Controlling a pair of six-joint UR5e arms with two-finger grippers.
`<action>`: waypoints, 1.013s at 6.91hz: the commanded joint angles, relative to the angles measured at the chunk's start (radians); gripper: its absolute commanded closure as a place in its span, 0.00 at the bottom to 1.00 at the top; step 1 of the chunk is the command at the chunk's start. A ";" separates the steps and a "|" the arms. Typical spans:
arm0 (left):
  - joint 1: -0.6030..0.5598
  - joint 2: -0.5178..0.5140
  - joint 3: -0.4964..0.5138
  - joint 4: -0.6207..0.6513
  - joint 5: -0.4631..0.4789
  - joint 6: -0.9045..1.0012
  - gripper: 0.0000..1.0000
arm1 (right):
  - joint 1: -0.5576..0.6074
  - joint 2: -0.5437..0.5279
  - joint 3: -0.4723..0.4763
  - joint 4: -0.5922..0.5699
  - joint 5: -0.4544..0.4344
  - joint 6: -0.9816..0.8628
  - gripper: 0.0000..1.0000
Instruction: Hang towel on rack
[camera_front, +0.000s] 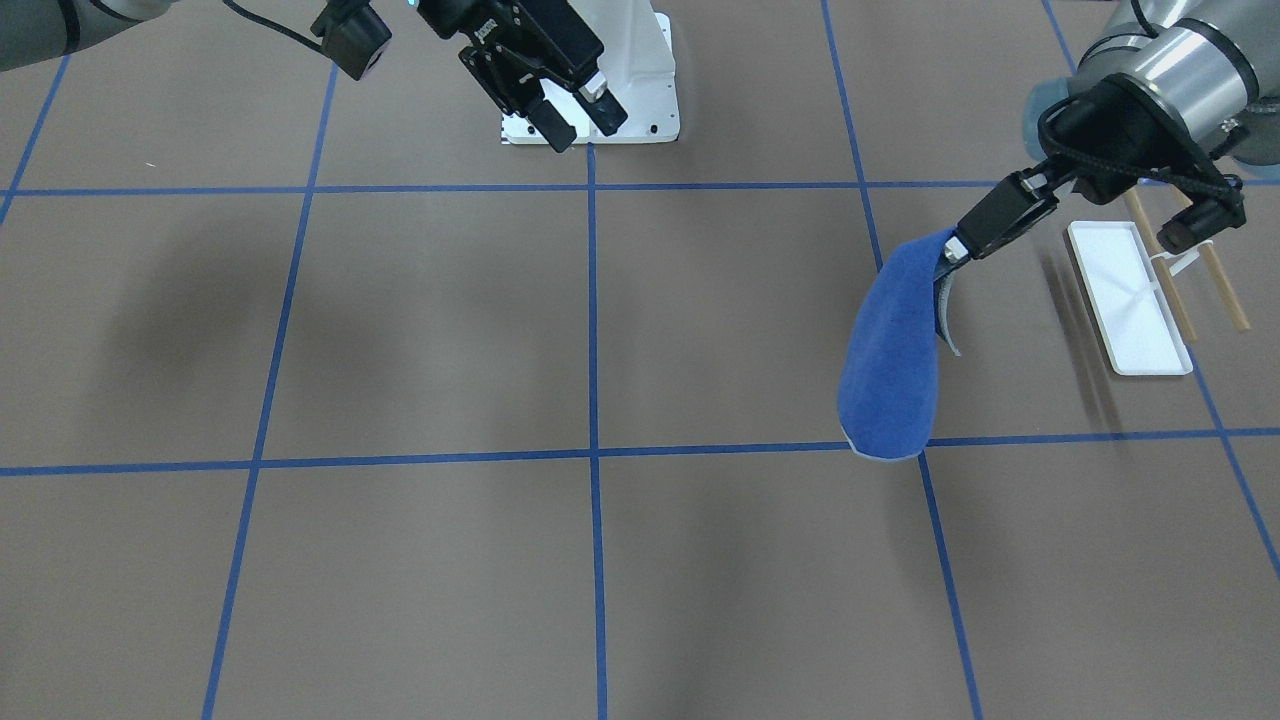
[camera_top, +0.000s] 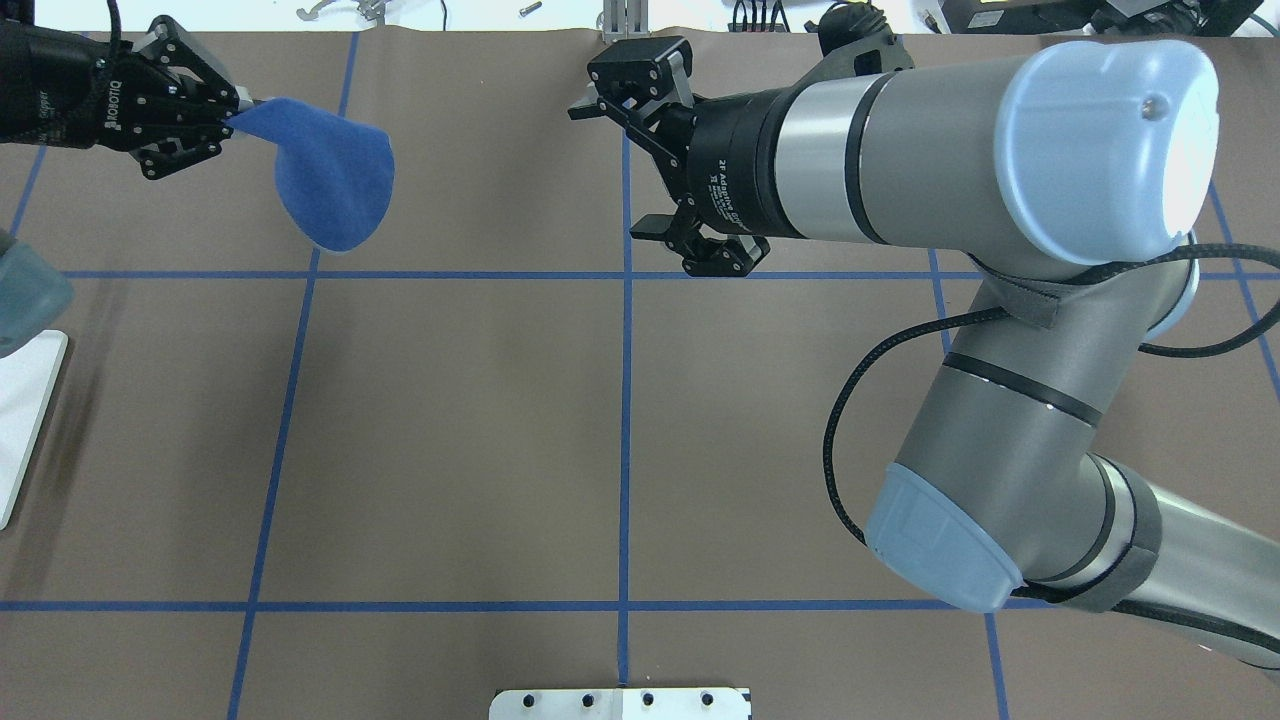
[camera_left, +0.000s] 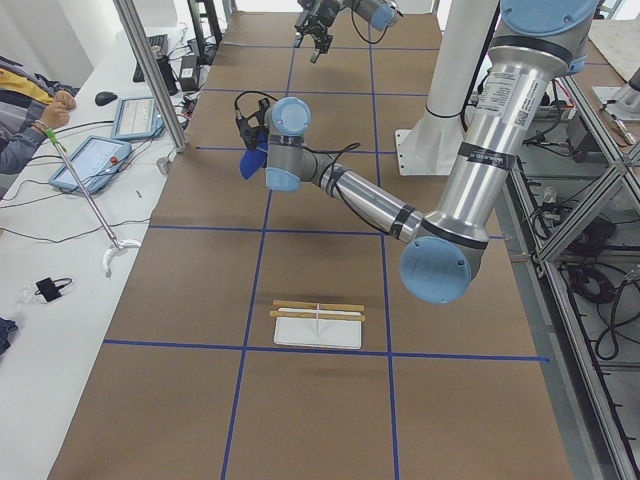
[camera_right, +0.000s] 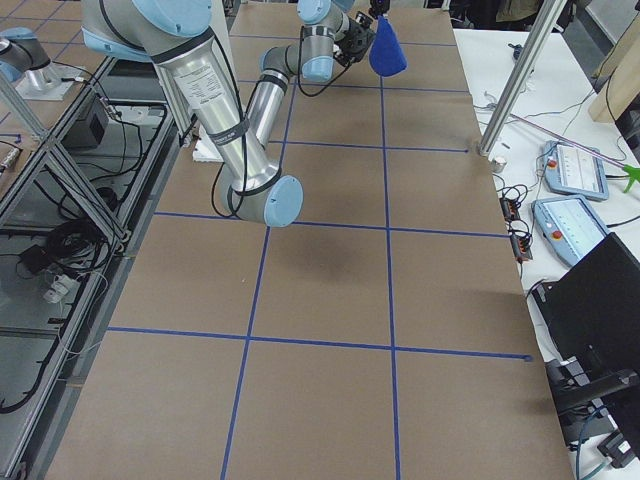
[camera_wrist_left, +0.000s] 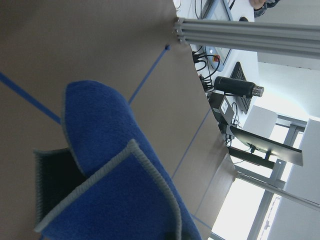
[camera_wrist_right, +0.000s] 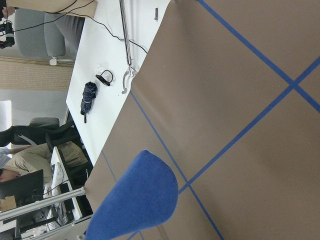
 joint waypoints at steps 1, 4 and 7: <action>-0.103 0.036 -0.011 0.131 0.004 0.392 1.00 | 0.001 -0.016 -0.004 0.001 -0.002 -0.066 0.00; -0.169 0.161 -0.012 0.207 0.112 0.819 1.00 | 0.001 -0.034 -0.004 0.006 -0.008 -0.093 0.00; -0.175 0.259 -0.037 0.210 0.148 1.036 1.00 | 0.024 -0.115 0.025 0.007 -0.008 -0.179 0.00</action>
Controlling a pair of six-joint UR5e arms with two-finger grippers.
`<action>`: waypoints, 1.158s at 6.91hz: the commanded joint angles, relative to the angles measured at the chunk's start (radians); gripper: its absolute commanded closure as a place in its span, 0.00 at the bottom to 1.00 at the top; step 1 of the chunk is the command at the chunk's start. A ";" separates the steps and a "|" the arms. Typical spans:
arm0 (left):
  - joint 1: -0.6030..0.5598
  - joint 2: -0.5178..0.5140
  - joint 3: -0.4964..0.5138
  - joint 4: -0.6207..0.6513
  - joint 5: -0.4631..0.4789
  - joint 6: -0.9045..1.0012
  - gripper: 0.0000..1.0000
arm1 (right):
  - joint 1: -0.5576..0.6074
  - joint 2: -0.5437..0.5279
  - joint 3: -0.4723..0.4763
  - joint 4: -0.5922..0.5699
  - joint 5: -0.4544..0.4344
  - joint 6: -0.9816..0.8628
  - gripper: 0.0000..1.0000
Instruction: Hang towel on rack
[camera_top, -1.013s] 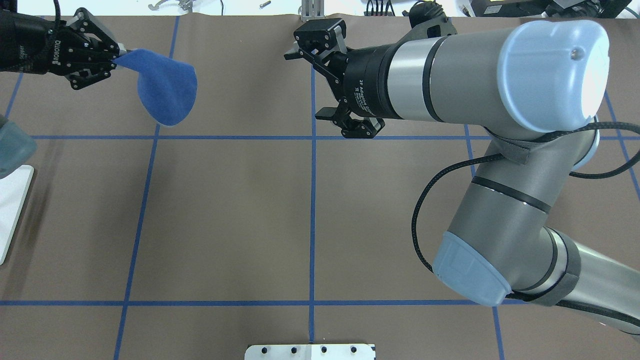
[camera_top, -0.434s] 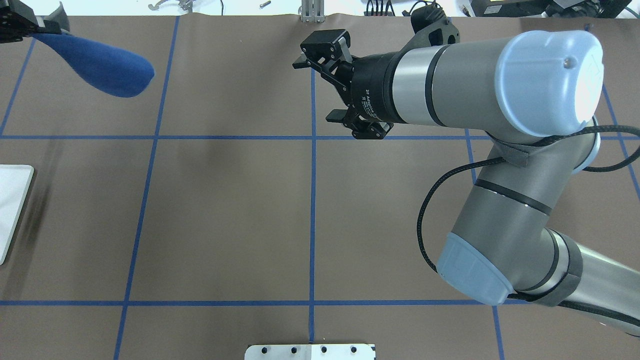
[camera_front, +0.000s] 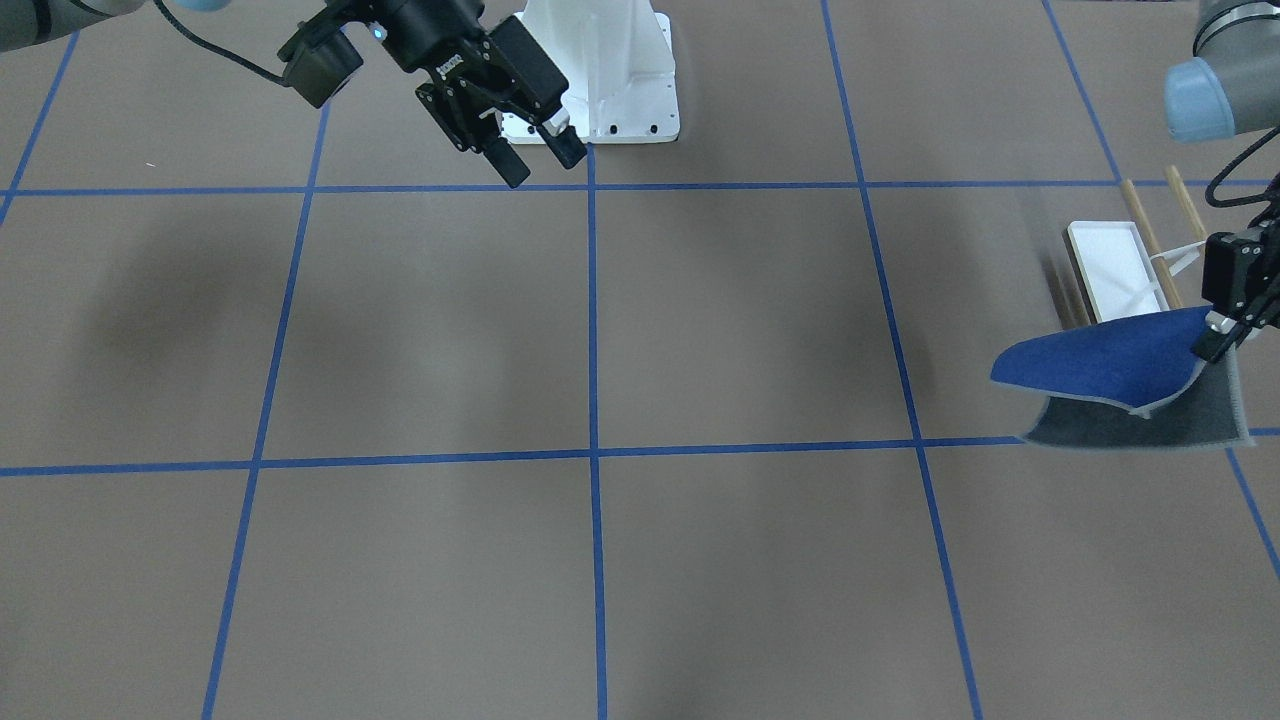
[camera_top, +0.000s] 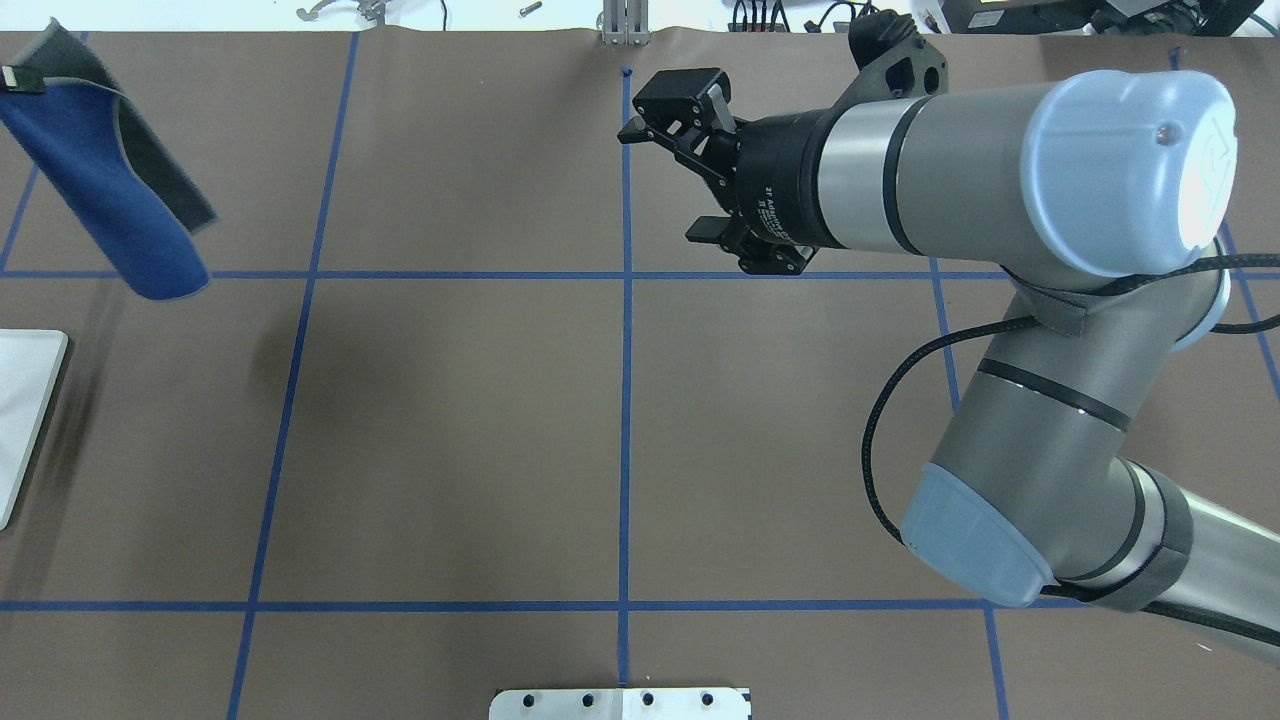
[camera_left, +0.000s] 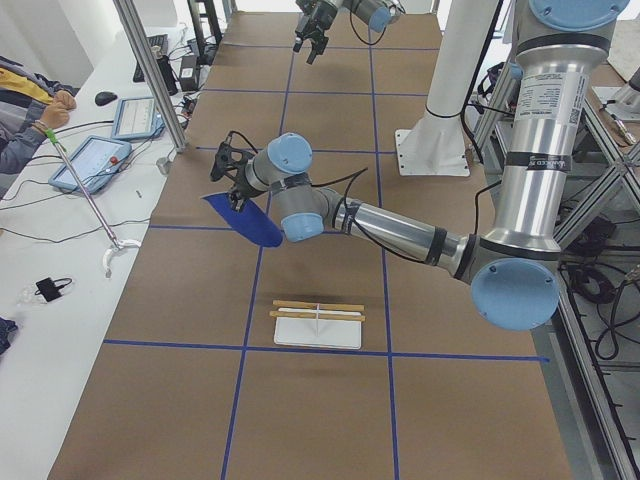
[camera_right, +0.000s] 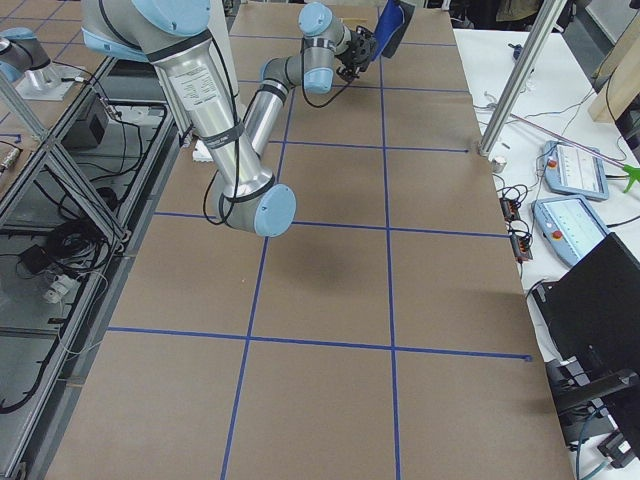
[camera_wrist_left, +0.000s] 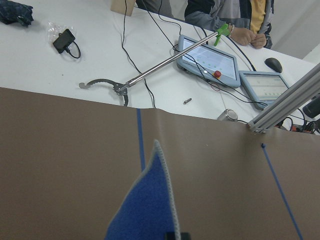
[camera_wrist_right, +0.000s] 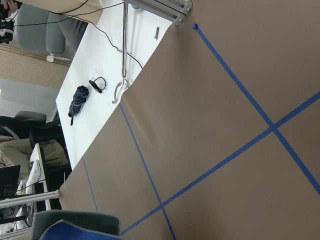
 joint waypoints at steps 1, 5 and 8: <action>-0.003 0.123 -0.044 -0.005 0.003 0.076 1.00 | 0.006 -0.035 0.008 0.000 -0.008 -0.025 0.00; -0.013 0.301 -0.108 -0.020 -0.133 0.061 1.00 | 0.038 -0.123 0.048 -0.012 0.001 -0.045 0.00; -0.085 0.346 -0.078 -0.012 -0.203 0.072 1.00 | 0.122 -0.236 0.193 -0.322 0.002 -0.381 0.00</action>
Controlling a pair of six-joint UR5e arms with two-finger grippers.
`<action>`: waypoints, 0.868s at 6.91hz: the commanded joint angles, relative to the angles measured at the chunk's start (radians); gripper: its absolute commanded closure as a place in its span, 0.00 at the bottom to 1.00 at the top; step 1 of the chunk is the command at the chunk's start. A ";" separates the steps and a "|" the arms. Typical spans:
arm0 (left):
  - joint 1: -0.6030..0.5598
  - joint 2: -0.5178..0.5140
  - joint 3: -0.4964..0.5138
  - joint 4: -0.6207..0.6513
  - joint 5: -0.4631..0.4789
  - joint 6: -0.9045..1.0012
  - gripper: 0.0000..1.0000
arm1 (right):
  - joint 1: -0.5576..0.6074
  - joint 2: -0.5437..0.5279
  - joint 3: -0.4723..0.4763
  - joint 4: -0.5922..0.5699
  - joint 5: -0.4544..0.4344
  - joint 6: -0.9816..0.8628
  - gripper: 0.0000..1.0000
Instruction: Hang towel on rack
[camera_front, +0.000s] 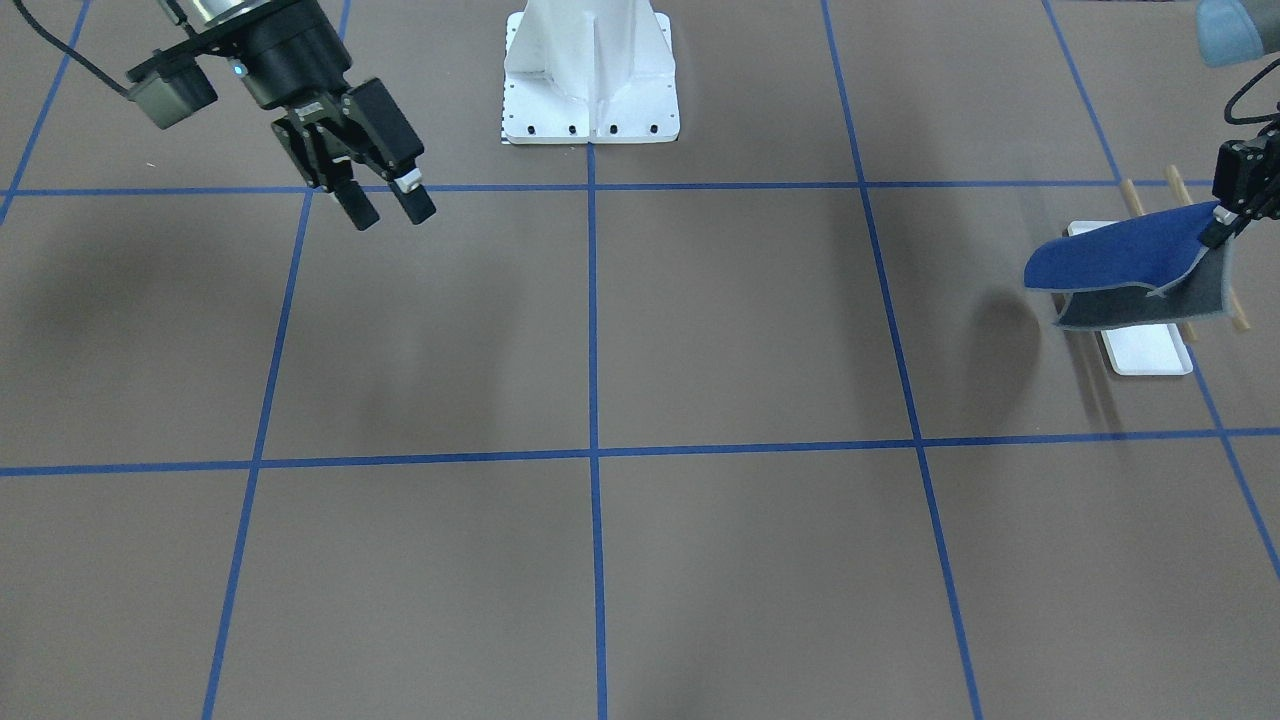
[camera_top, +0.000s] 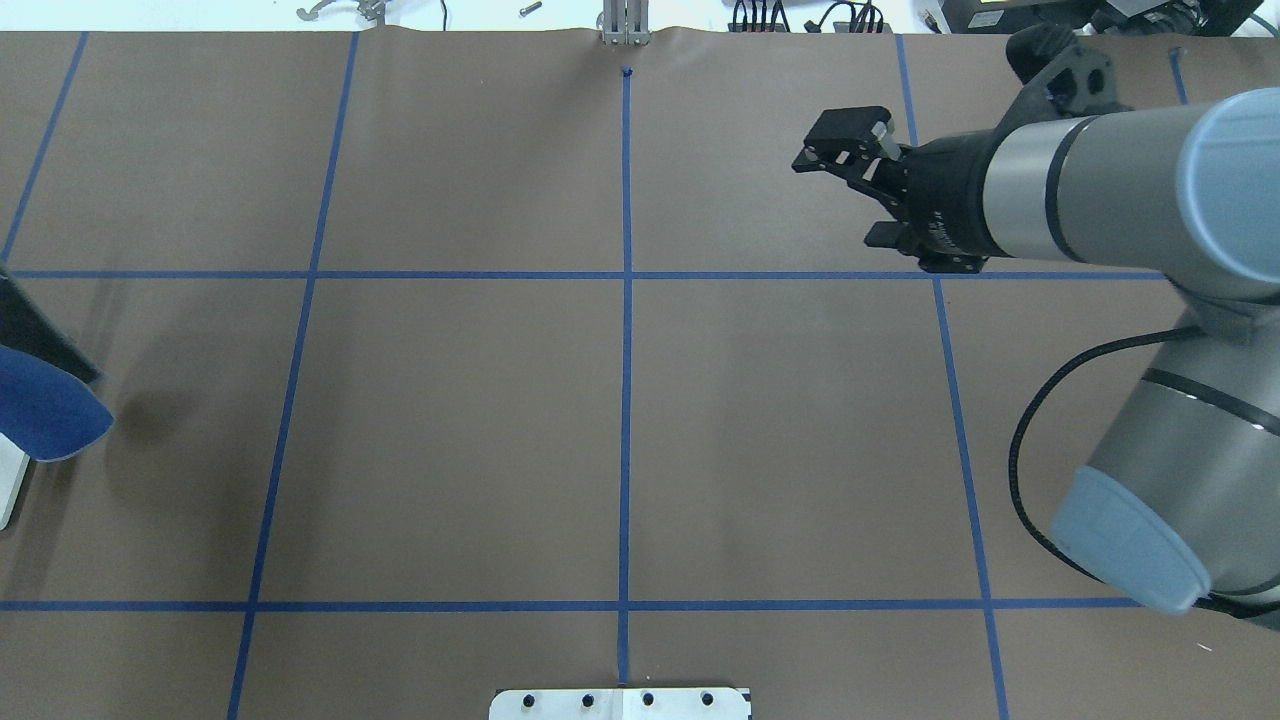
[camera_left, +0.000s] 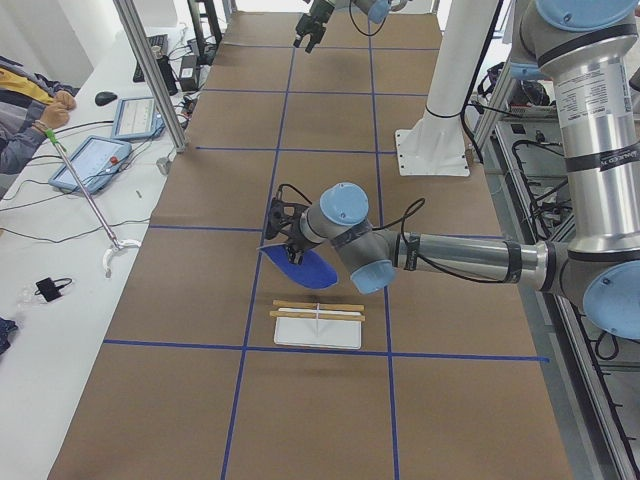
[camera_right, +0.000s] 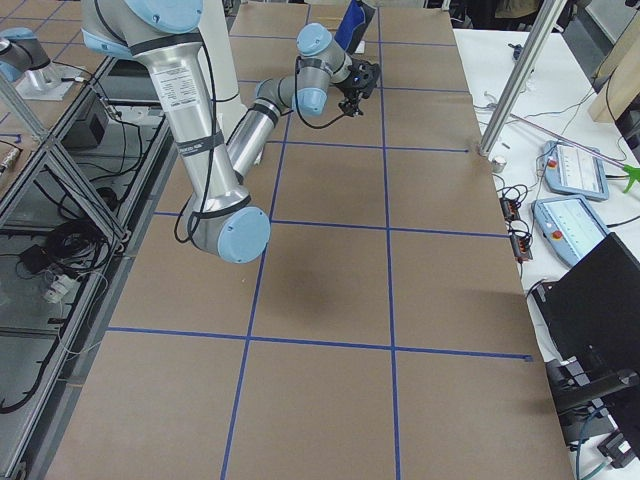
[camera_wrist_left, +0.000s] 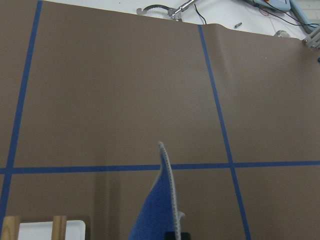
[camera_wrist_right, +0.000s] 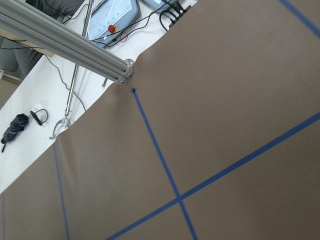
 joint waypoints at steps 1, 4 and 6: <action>-0.061 0.011 0.063 -0.001 -0.034 0.009 1.00 | 0.052 -0.025 0.068 -0.178 0.004 -0.161 0.00; -0.161 0.013 0.193 0.010 -0.051 0.150 1.00 | 0.095 -0.043 0.067 -0.198 0.055 -0.207 0.00; -0.202 0.004 0.292 0.008 -0.056 0.185 1.00 | 0.104 -0.042 0.067 -0.200 0.056 -0.213 0.00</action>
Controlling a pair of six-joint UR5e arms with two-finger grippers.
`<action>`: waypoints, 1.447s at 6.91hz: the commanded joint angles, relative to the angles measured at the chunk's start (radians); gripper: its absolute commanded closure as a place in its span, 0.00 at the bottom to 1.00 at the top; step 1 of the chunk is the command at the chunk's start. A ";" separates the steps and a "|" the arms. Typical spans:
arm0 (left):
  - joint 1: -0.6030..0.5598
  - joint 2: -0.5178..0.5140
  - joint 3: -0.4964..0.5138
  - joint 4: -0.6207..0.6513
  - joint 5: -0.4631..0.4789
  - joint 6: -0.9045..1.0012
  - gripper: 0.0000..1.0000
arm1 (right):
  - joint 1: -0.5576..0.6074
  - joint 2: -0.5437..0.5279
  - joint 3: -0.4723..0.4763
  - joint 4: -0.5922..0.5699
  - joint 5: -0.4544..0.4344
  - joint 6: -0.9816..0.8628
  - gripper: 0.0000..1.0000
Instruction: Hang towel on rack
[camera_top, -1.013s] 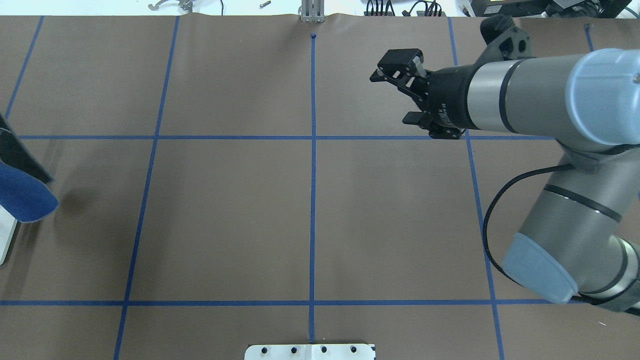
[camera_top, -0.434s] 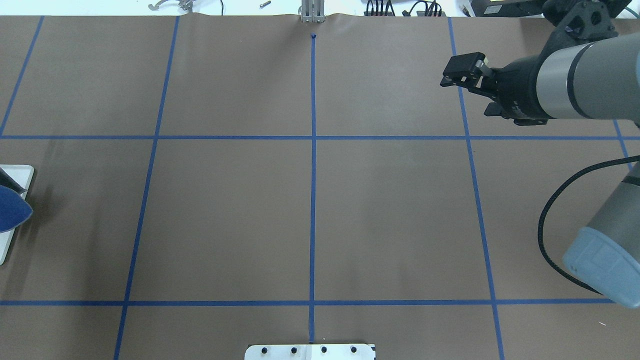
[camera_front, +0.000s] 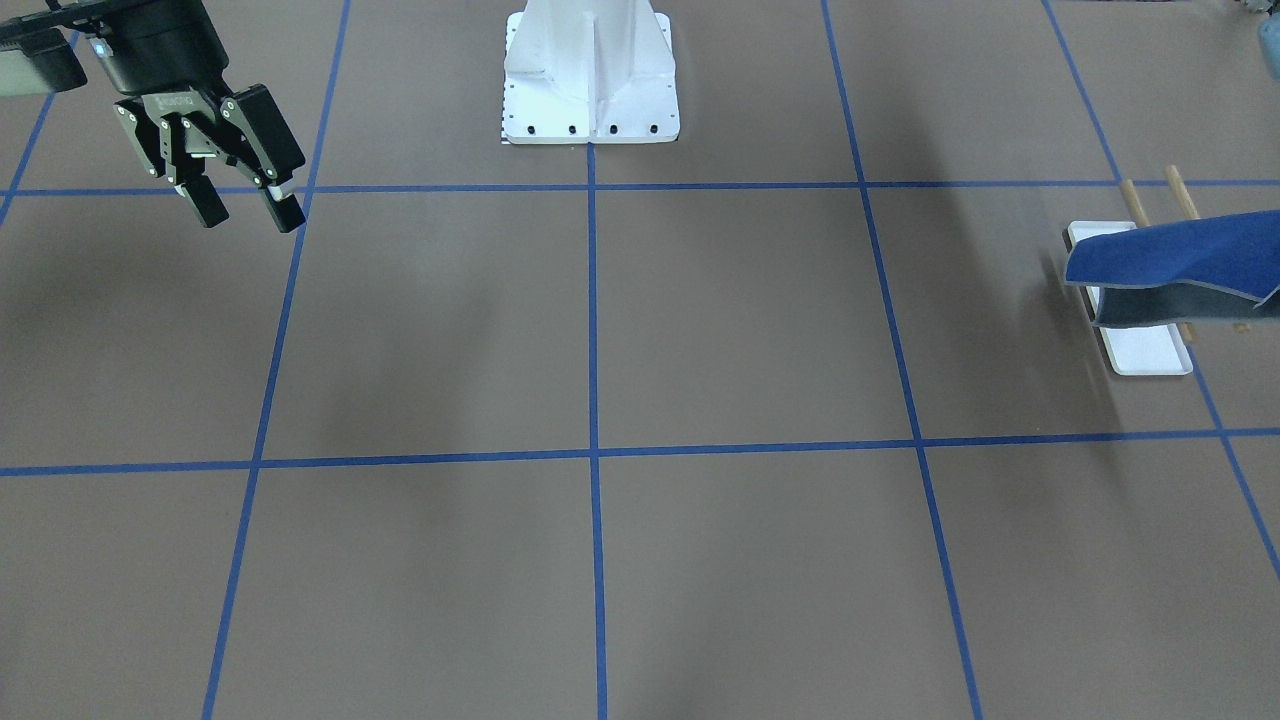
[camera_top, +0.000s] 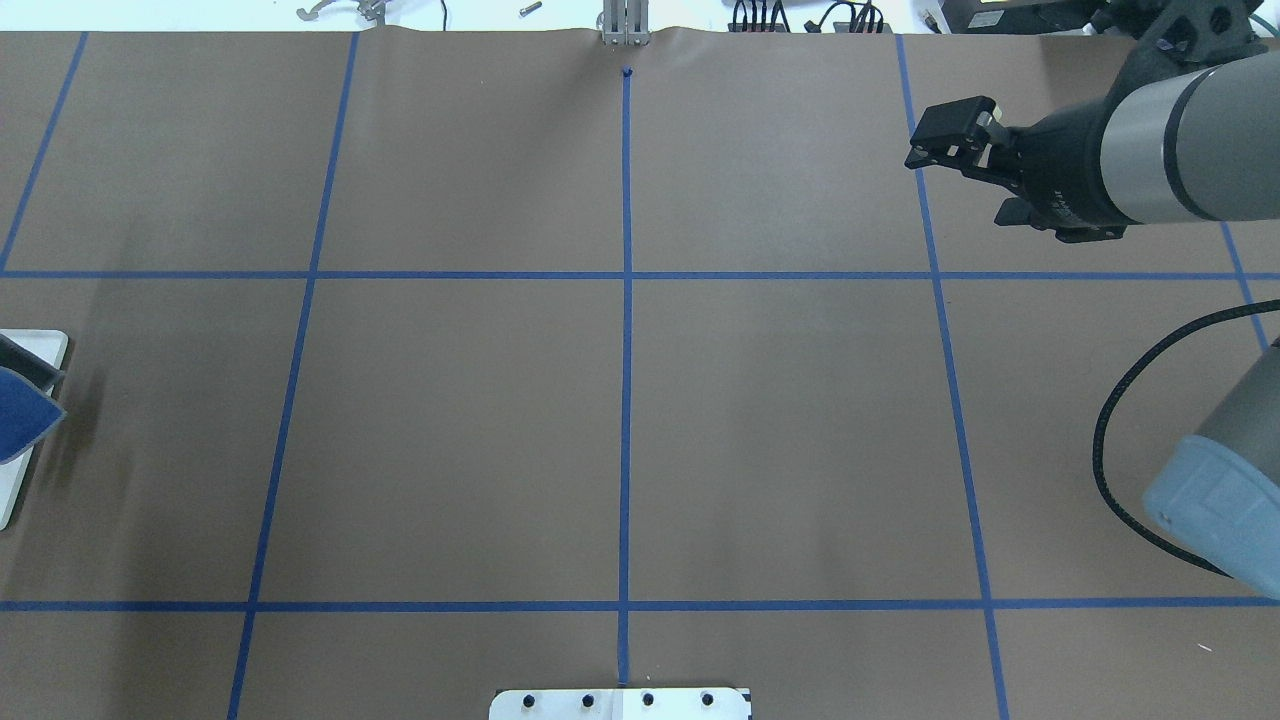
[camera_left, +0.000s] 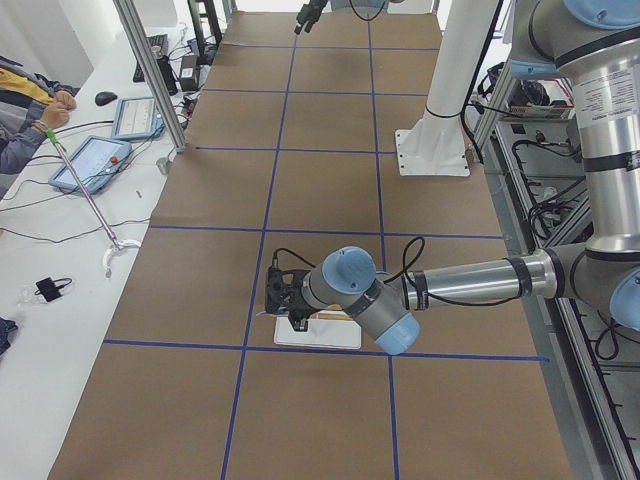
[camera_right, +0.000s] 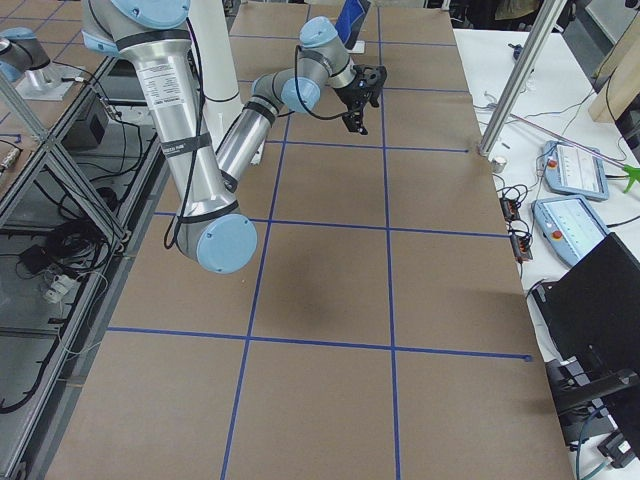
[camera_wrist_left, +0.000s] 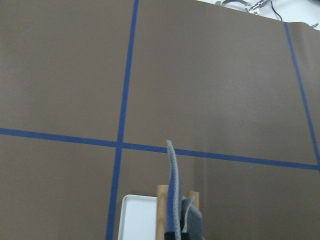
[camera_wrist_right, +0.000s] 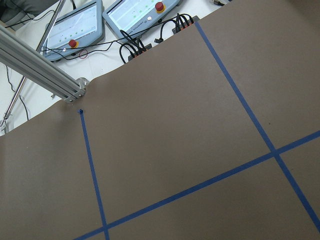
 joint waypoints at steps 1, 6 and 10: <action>-0.028 -0.005 0.089 -0.002 -0.003 0.060 1.00 | 0.003 0.006 0.000 -0.002 0.002 -0.002 0.00; -0.026 -0.011 0.161 -0.005 0.000 0.054 0.56 | 0.003 0.007 -0.003 -0.002 0.000 -0.002 0.00; -0.025 -0.037 0.144 -0.002 -0.003 0.028 0.02 | 0.014 0.003 -0.005 -0.025 0.003 -0.025 0.00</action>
